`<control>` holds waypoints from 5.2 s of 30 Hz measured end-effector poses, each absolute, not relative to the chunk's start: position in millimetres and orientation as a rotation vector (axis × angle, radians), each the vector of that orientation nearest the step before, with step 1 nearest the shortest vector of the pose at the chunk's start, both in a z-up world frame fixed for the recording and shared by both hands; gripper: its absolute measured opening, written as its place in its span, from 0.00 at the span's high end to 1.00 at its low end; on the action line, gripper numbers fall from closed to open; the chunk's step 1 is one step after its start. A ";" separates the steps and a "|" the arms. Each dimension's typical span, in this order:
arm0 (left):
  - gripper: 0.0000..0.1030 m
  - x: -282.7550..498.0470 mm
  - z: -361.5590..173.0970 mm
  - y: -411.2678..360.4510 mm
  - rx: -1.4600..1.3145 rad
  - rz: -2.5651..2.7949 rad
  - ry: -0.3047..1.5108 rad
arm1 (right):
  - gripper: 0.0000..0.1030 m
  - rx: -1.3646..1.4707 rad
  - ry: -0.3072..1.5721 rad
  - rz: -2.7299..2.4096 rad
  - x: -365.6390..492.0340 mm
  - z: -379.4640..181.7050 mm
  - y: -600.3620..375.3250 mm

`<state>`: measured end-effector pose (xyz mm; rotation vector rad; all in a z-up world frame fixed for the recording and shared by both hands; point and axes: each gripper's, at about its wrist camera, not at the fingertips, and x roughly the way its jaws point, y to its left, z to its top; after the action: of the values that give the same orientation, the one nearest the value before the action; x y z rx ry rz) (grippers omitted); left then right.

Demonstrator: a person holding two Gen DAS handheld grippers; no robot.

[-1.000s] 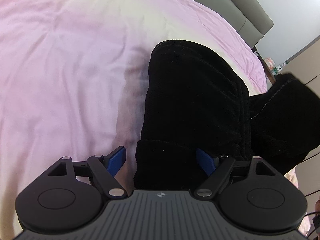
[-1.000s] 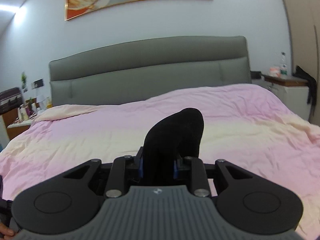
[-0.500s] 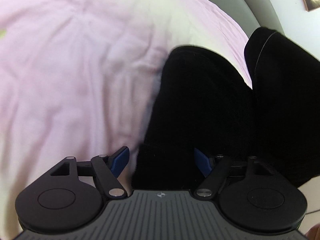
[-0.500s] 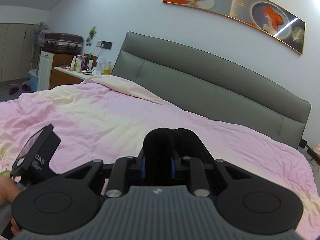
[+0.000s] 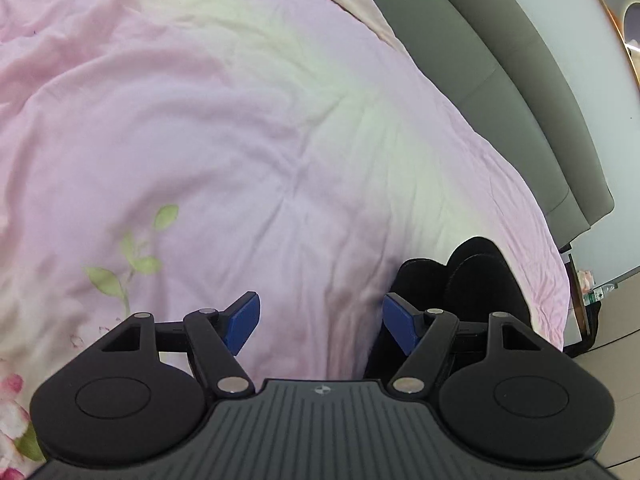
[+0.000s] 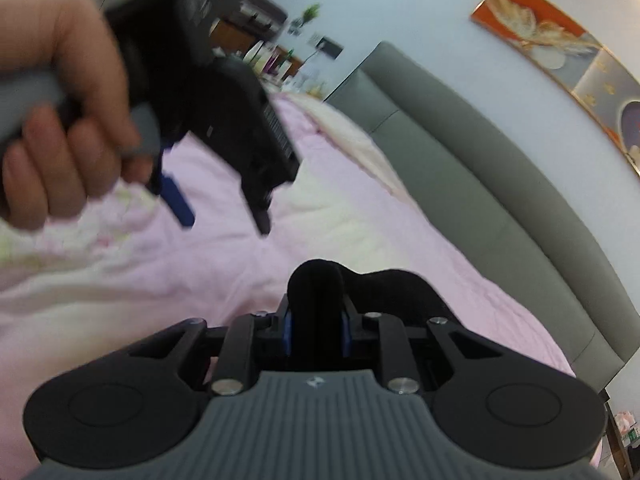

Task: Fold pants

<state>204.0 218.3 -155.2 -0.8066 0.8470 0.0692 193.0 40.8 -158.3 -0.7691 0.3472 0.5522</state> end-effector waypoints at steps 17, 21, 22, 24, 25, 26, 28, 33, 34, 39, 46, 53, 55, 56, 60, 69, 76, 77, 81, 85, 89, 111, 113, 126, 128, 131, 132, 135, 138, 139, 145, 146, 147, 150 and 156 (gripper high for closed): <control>0.17 215.3 -172.8 159.6 -0.789 -0.284 0.954 | 0.59 -0.766 0.423 0.574 164.0 -161.5 20.3; 0.16 214.1 -172.0 159.0 -0.824 -0.324 0.947 | 0.59 -0.672 0.426 0.563 157.7 -134.4 -7.3; 0.16 213.4 -170.2 159.2 -0.821 -0.324 0.942 | 0.59 -0.653 0.422 0.543 158.9 -127.5 -15.0; 0.15 212.3 -166.9 159.3 -0.820 -0.331 0.932 | 0.57 -0.658 0.415 0.500 160.2 -119.1 -28.7; 0.14 212.0 -166.2 159.1 -0.824 -0.339 0.927 | 0.56 -0.685 0.414 0.480 159.0 -120.9 -32.6; 0.13 212.1 -165.7 158.5 -0.827 -0.348 0.925 | 0.55 -0.719 0.416 0.467 159.1 -122.2 -36.1; 0.13 213.4 -165.4 155.4 -0.823 -0.368 0.932 | 0.54 -0.812 0.426 0.446 158.2 -132.2 -44.5; 0.13 217.4 -174.3 139.0 -0.783 -0.421 0.981 | 0.91 -0.966 0.483 0.365 169.7 -160.6 -44.6; 0.17 217.5 -176.7 135.5 -0.786 -0.429 0.987 | 0.92 -0.977 0.451 0.376 167.8 -163.3 -43.2; 0.37 207.7 -167.6 145.8 -0.861 -0.406 0.911 | 0.93 -0.849 0.346 0.416 154.5 -137.3 -40.0; 0.37 216.9 -180.3 138.8 -0.834 -0.401 1.007 | 0.88 -0.992 0.410 0.441 158.7 -189.9 -44.2; 0.36 217.8 -190.2 135.9 -0.816 -0.361 1.069 | 0.69 -1.104 0.446 0.526 142.5 -193.8 -40.8; 0.36 217.1 -190.0 134.7 -0.813 -0.359 1.067 | 0.74 -1.058 0.510 0.540 146.4 -191.5 -43.3; 0.35 216.7 -191.0 135.0 -0.819 -0.358 1.066 | 0.95 -1.026 0.583 0.565 149.2 -191.7 -44.8; 0.35 216.5 -191.6 139.3 -0.845 -0.362 1.068 | 1.00 -0.912 0.705 0.601 145.7 -185.6 -56.5; 0.44 215.4 -188.9 139.2 -0.848 -0.373 1.074 | 0.69 -0.341 0.714 0.453 228.7 -93.0 -61.4; 0.52 216.1 -185.9 135.8 -0.800 -0.393 1.067 | 0.59 -0.194 0.902 0.369 333.3 -86.9 -26.8; 0.53 216.1 -186.6 136.2 -0.800 -0.395 1.067 | 0.54 -0.184 0.931 0.345 349.6 -88.5 -19.2; 0.53 217.3 -187.5 134.8 -0.781 -0.402 1.070 | 0.43 -0.116 1.042 0.271 391.8 -94.1 12.1; 0.53 218.6 -189.4 135.9 -0.791 -0.409 1.074 | 0.35 -0.158 1.140 0.136 423.5 -98.8 44.9; 0.53 219.6 -193.1 139.9 -0.821 -0.417 1.077 | 0.31 -0.274 1.181 0.069 436.2 -116.2 71.6; 0.64 215.3 -194.8 151.9 -0.777 -0.416 1.144 | 0.62 -0.361 1.140 0.316 408.8 -141.8 89.1; 0.60 217.2 -201.7 149.6 -0.789 -0.412 1.147 | 0.55 -0.362 1.126 0.320 406.4 -144.5 90.7; 0.54 215.3 -199.5 151.0 -0.797 -0.407 1.138 | 0.69 -0.058 0.905 0.340 305.8 -109.2 -60.5; 0.54 216.2 -197.7 148.6 -0.792 -0.407 1.135 | 0.79 0.050 0.851 0.352 287.4 -115.6 -93.9; 0.54 217.5 -198.2 144.5 -0.783 -0.403 1.130 | 0.83 0.180 0.796 0.351 261.8 -123.8 -133.8; 0.54 217.9 -197.9 143.7 -0.778 -0.401 1.131 | 0.83 0.199 0.789 0.347 253.7 -128.5 -141.6; 0.53 215.0 -194.4 143.6 -0.784 -0.410 1.139 | 0.83 0.232 0.778 0.321 231.8 -142.6 -159.8; 0.53 215.7 -191.5 140.2 -0.772 -0.404 1.134 | 0.76 0.340 0.827 0.306 220.4 -157.7 -178.7; 0.53 215.0 -192.8 139.6 -0.768 -0.406 1.133 | 0.77 0.348 0.838 0.303 217.0 -160.9 -181.3; 0.53 214.7 -194.1 137.0 -0.760 -0.404 1.130 | 0.77 0.300 0.905 0.279 216.8 -159.1 -176.6; 0.52 214.8 -195.0 137.4 -0.763 -0.404 1.130 | 0.77 0.298 0.920 0.276 218.4 -158.7 -176.3; 0.52 214.9 -195.8 137.9 -0.767 -0.406 1.131 | 0.77 0.299 0.933 0.274 219.0 -158.4 -176.3; 0.53 215.7 -191.4 136.9 -0.746 -0.433 1.126 | 0.77 0.314 0.954 0.263 218.4 -151.6 -183.8; 0.31 213.1 -164.4 148.5 -0.713 -0.447 1.013 | 0.56 0.434 0.877 0.276 211.0 -124.1 -210.8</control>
<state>213.1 148.5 -164.4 -0.7130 1.0127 -0.4465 211.0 -210.8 -124.1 0.4343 0.8772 0.2760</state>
